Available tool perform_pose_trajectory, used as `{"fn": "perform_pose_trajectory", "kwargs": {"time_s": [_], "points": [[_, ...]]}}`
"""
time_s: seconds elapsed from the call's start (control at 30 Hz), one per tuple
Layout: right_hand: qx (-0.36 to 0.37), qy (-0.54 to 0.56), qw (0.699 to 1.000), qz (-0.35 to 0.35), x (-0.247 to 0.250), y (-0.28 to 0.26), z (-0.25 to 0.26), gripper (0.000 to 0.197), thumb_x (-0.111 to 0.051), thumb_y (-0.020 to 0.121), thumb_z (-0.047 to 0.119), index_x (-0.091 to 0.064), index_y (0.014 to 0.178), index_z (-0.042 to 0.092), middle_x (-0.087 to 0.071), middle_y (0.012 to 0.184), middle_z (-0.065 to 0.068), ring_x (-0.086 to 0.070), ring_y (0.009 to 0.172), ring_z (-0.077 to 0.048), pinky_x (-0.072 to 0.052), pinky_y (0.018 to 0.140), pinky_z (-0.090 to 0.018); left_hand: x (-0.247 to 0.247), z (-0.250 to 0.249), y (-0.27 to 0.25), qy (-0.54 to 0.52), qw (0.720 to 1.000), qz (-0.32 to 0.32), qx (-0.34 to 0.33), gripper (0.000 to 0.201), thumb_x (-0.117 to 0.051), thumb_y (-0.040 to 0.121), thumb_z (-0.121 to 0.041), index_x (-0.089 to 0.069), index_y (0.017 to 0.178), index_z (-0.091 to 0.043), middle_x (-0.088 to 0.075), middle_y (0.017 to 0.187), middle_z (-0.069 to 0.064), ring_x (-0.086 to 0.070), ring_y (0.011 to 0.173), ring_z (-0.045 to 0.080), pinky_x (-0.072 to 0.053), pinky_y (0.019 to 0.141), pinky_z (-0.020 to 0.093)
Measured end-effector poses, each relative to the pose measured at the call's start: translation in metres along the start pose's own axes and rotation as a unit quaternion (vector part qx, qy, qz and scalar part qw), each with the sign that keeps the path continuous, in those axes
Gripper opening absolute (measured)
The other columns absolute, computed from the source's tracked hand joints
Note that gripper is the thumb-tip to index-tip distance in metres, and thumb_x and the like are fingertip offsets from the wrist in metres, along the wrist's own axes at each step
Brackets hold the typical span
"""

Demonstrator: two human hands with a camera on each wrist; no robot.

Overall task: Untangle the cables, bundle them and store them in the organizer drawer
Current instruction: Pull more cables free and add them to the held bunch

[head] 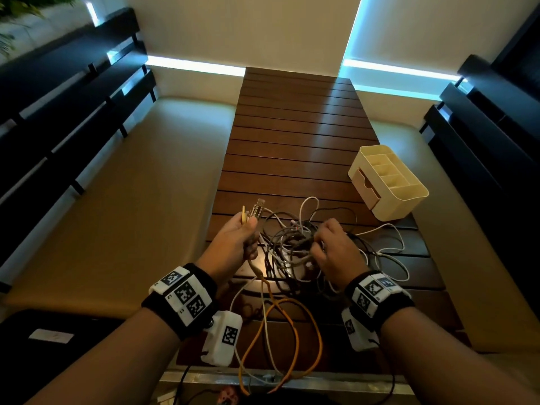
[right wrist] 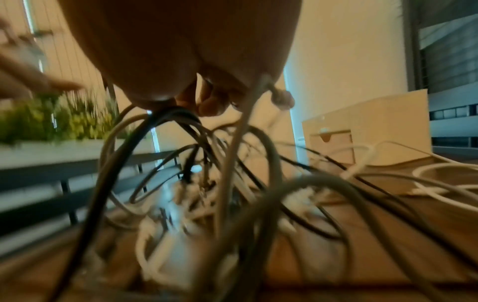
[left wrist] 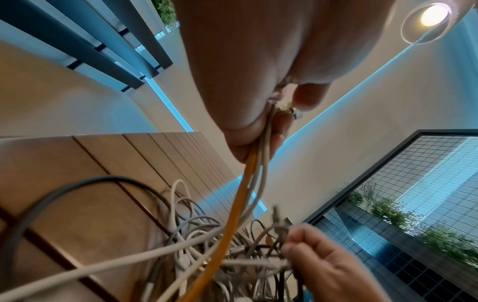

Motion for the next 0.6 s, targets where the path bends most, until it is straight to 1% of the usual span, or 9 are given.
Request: {"fn": "perform_pose_trajectory", "kwargs": {"time_s": [0.1, 0.17, 0.23, 0.3, 0.37, 0.43, 0.5, 0.57, 0.6], "points": [[-0.058, 0.090, 0.994, -0.011, 0.015, -0.001, 0.009, 0.009, -0.053, 0.097, 0.018, -0.055, 0.089, 0.014, -0.057, 0.086, 0.001, -0.055, 0.073, -0.014, -0.040, 0.060, -0.027, -0.012, -0.005, 0.007, 0.003, 1.000, 0.005, -0.002, 0.029, -0.032, 0.108, -0.020, -0.051, 0.119, -0.001, -0.041, 0.060, -0.008, -0.035, 0.053, 0.009, -0.033, 0.055, 0.026], [-0.102, 0.116, 0.988, 0.015, 0.013, -0.003, 0.009, 0.009, -0.055, 0.097, 0.019, -0.057, 0.089, 0.016, -0.060, 0.077, 0.003, -0.056, 0.066, -0.010, -0.040, 0.058, -0.026, -0.019, -0.008, 0.012, 0.006, 1.000, 0.012, -0.004, 0.031, -0.031, 0.108, -0.022, -0.054, 0.118, -0.004, -0.039, 0.060, -0.007, -0.035, 0.053, 0.010, -0.032, 0.055, 0.027], [-0.112, 0.124, 0.986, 0.014, 0.015, -0.006, 0.010, 0.008, -0.058, 0.095, 0.019, -0.056, 0.087, 0.020, -0.060, 0.073, 0.006, -0.056, 0.062, -0.007, -0.042, 0.059, -0.026, -0.025, -0.010, 0.016, 0.006, 1.000, 0.019, -0.003, 0.030, -0.031, 0.108, -0.024, -0.054, 0.110, -0.006, -0.040, 0.061, -0.007, -0.035, 0.053, 0.009, -0.032, 0.055, 0.028], [-0.095, 0.149, 0.984, -0.011, 0.025, -0.005, 0.020, 0.004, -0.058, 0.096, 0.020, -0.058, 0.095, 0.024, -0.062, 0.084, 0.007, -0.060, 0.073, -0.007, -0.050, 0.065, -0.025, -0.028, -0.012, 0.016, 0.010, 1.000, 0.020, -0.002, 0.028, -0.031, 0.108, -0.025, -0.052, 0.102, -0.009, -0.040, 0.062, -0.006, -0.036, 0.053, 0.009, -0.034, 0.055, 0.027], [-0.080, 0.141, 0.987, -0.015, 0.033, 0.002, 0.029, 0.019, -0.054, 0.097, 0.026, -0.058, 0.114, 0.031, -0.060, 0.099, 0.005, -0.059, 0.091, -0.013, -0.051, 0.081, -0.031, -0.030, -0.014, 0.016, 0.012, 1.000, 0.021, -0.004, 0.027, -0.030, 0.108, -0.024, -0.050, 0.098, -0.010, -0.040, 0.063, -0.004, -0.036, 0.053, 0.009, -0.034, 0.054, 0.026], [-0.095, 0.032, 0.993, 0.056, 0.028, 0.011, 0.026, 0.042, -0.047, 0.098, 0.032, -0.045, 0.139, 0.042, -0.059, 0.119, -0.001, -0.052, 0.111, -0.024, -0.042, 0.098, -0.045, -0.033, -0.013, 0.014, 0.014, 1.000, 0.022, -0.004, 0.025, -0.030, 0.108, -0.023, -0.049, 0.098, -0.009, -0.039, 0.064, -0.003, -0.036, 0.053, 0.009, -0.034, 0.055, 0.025], [-0.108, -0.066, 0.984, 0.129, 0.019, 0.012, 0.022, 0.050, -0.041, 0.100, 0.028, -0.036, 0.149, 0.039, -0.057, 0.136, -0.003, -0.049, 0.123, -0.026, -0.036, 0.105, -0.047, -0.036, -0.014, 0.012, 0.016, 1.000, 0.023, -0.004, 0.025, -0.030, 0.108, -0.022, -0.050, 0.100, -0.008, -0.042, 0.062, -0.004, -0.038, 0.052, 0.008, -0.034, 0.056, 0.026], [-0.127, -0.007, 0.985, 0.116, 0.023, 0.010, 0.023, 0.050, -0.043, 0.101, 0.024, -0.037, 0.150, 0.032, -0.062, 0.129, -0.004, -0.058, 0.111, -0.021, -0.048, 0.095, -0.037, -0.038, -0.018, 0.009, 0.016, 0.999, 0.027, -0.009, 0.025, -0.031, 0.108, -0.021, -0.051, 0.102, -0.008, -0.044, 0.059, -0.007, -0.041, 0.052, 0.007, -0.036, 0.057, 0.026], [-0.137, 0.051, 0.985, 0.097, 0.026, 0.009, 0.025, 0.052, -0.046, 0.100, 0.022, -0.035, 0.151, 0.030, -0.065, 0.118, -0.002, -0.062, 0.098, -0.016, -0.051, 0.082, -0.028, -0.038, -0.019, 0.008, 0.015, 1.000, 0.025, -0.010, 0.024, -0.031, 0.108, -0.021, -0.050, 0.102, -0.008, -0.044, 0.059, -0.007, -0.041, 0.052, 0.008, -0.036, 0.058, 0.026]]}}
Point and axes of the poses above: each hand's wrist, its own y-axis towards the middle knuckle, its own x-axis out of the back of the hand, z = x × y, the point moved 5 cm from there along y, towards the middle knuckle
